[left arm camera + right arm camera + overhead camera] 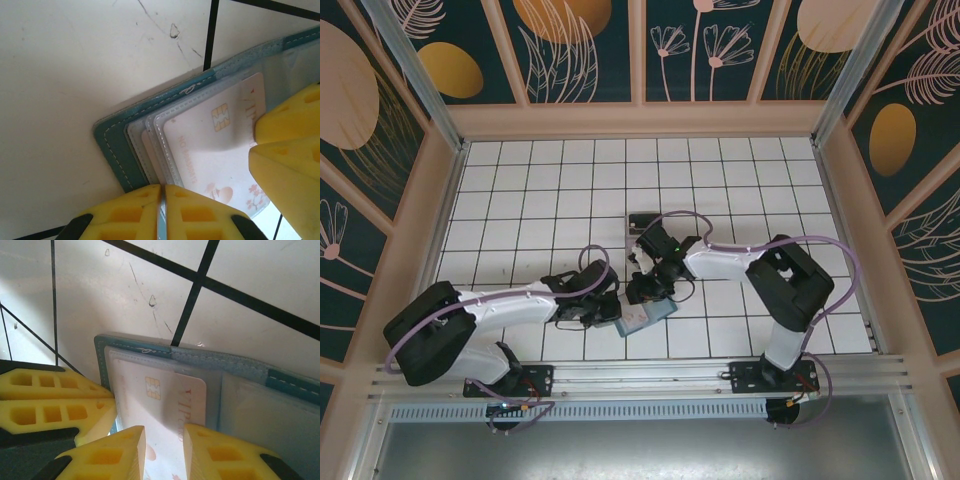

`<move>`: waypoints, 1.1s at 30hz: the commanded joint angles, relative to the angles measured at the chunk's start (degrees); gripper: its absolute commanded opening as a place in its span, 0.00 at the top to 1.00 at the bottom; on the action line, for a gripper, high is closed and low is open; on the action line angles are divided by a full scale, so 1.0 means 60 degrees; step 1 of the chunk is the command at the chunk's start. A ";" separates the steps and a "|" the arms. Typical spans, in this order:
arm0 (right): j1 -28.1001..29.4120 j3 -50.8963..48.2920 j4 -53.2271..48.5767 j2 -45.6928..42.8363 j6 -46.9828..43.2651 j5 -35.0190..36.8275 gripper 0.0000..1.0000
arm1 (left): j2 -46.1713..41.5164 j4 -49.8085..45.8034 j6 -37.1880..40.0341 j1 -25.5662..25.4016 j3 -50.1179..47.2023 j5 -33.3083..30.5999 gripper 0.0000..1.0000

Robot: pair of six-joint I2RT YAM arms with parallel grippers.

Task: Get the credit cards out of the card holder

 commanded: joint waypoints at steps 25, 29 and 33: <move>-0.0380 -0.0795 -0.0078 -0.0804 0.0376 0.0628 0.72 | 0.0669 -0.0613 0.0518 0.0168 0.0196 -0.0224 0.89; -0.0380 -0.0830 -0.0055 -0.0821 0.0407 0.0612 0.71 | 0.0670 -0.0656 0.0543 0.0180 0.0235 -0.0239 0.89; -0.0419 -0.0835 -0.0184 -0.0920 0.0453 0.0942 0.71 | 0.0670 -0.0671 0.0549 0.0170 0.0206 -0.0227 0.88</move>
